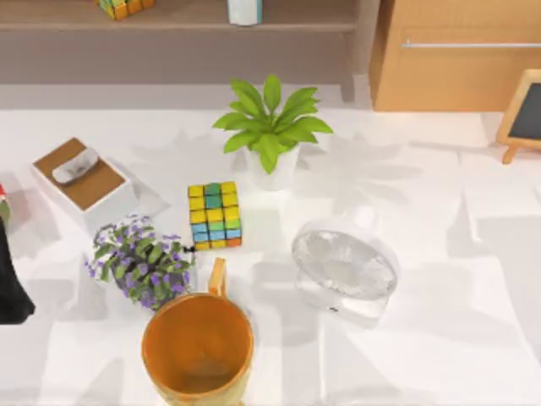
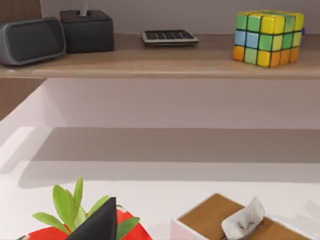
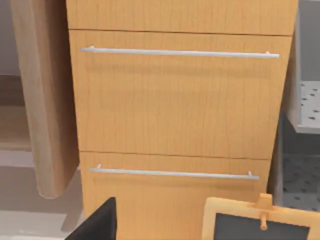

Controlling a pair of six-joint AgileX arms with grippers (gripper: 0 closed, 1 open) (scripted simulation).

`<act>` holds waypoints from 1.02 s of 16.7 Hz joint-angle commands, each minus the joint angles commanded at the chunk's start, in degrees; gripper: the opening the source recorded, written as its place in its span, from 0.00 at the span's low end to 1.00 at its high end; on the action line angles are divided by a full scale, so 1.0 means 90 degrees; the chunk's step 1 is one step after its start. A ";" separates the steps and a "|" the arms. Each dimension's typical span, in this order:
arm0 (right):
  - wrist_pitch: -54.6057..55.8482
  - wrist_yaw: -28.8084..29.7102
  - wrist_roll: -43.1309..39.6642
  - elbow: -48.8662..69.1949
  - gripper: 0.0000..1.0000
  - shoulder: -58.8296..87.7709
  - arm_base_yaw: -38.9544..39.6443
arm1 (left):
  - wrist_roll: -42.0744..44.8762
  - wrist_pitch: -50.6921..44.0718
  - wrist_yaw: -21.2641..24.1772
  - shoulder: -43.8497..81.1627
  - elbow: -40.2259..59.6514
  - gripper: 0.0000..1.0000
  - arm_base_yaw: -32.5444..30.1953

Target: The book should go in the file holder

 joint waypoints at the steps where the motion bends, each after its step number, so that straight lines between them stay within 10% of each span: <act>1: 0.0132 0.0256 -0.0007 0.0470 1.00 0.0639 0.0268 | 0.0000 0.0000 0.0000 0.0000 0.0000 1.00 0.0000; 17: 0.2367 0.3261 -0.0097 0.8375 1.00 1.0574 0.2829 | 0.0000 0.0000 0.0000 0.0000 0.0000 1.00 0.0000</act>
